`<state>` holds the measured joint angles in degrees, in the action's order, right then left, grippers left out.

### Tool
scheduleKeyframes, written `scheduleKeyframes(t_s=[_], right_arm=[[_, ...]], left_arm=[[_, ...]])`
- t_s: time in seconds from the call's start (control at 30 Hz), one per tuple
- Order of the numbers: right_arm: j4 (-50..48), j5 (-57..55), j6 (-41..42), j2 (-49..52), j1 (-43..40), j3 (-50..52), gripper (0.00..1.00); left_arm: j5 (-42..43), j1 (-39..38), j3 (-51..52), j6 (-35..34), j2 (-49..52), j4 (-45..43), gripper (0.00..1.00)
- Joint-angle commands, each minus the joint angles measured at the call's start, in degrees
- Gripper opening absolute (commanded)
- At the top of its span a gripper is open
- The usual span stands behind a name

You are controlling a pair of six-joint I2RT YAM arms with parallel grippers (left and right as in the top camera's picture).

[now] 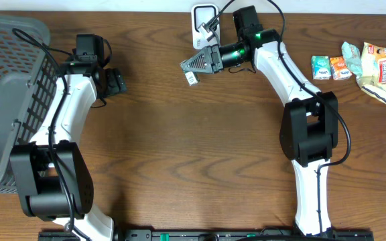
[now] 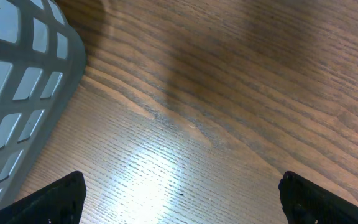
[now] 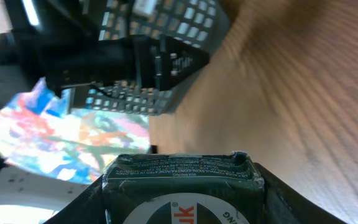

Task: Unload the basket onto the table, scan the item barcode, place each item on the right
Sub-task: 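Hold the Zam-Buk tin up in front of the scanner window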

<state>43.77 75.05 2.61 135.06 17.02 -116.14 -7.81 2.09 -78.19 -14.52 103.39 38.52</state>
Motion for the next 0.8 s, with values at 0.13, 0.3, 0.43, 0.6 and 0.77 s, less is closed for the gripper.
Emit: scheduleKeyframes(t_s=[0.13, 0.3, 0.43, 0.6, 0.77], right_arm=[[-3.32, -2.86, 1.22, 0.20, -1.68, -1.07, 0.56], [-6.51, -2.69, 1.20, 0.20, -3.52, -1.07, 0.56], [-11.43, -2.64, 1.20, 0.20, -4.72, -1.07, 0.55], [-14.86, -2.03, 1.20, 0.20, -5.53, -1.07, 0.55], [-16.48, -2.05, 1.20, 0.20, -5.40, -1.07, 0.55]], left_arm=[[-0.31, 0.00, 0.33, 0.76, 0.02, 0.00, 0.98], [-0.31, 0.00, 0.33, 0.76, 0.02, 0.02, 0.97], [-0.31, 0.00, 0.33, 0.76, 0.02, 0.02, 0.97], [-0.31, 0.00, 0.33, 0.76, 0.02, 0.00, 0.97], [-0.31, 0.00, 0.33, 0.76, 0.02, 0.02, 0.98]])
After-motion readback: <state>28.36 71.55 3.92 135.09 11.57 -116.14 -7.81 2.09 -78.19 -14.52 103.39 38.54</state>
